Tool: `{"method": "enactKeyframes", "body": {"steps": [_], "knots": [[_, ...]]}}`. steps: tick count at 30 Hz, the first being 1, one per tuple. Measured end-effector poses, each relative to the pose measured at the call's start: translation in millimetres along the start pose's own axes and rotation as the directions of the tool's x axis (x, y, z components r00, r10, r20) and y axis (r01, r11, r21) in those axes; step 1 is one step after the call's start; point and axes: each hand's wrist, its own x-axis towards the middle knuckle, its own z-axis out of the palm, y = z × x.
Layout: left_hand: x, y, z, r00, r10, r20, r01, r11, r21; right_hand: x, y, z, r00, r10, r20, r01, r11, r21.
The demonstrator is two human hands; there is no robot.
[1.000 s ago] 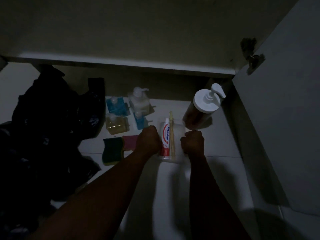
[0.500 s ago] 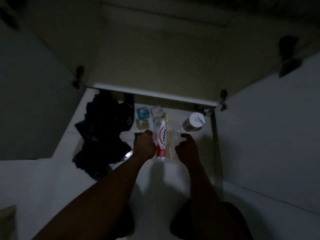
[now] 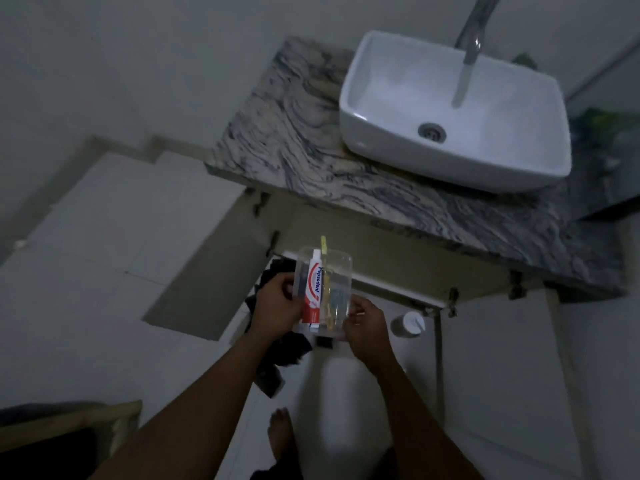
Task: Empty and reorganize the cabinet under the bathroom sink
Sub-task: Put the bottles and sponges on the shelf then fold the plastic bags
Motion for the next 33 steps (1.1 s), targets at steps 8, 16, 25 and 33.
{"method": "enactKeyframes", "body": {"steps": [8, 16, 25, 33], "knots": [[40, 44, -86, 0.985, 0.049, -0.164, -0.077, 0.983, -0.168, 48, -110, 34, 0.995, -0.064, -0.079, 0.072, 0.993, 0.096], [121, 80, -118, 0.982, 0.049, -0.182, -0.091, 0.969, -0.229, 129, -182, 63, 0.987, -0.074, -0.141, 0.102, 0.974, 0.202], [170, 91, -130, 0.976, 0.025, -0.216, -0.057, 0.988, -0.143, 171, -204, 78, 0.967, -0.089, -0.239, 0.131, 0.977, 0.167], [170, 72, -128, 0.921, 0.385, -0.051, -0.374, 0.915, 0.153, 160, -195, 93, 0.882, -0.403, -0.245, 0.321, 0.893, -0.314]]}}
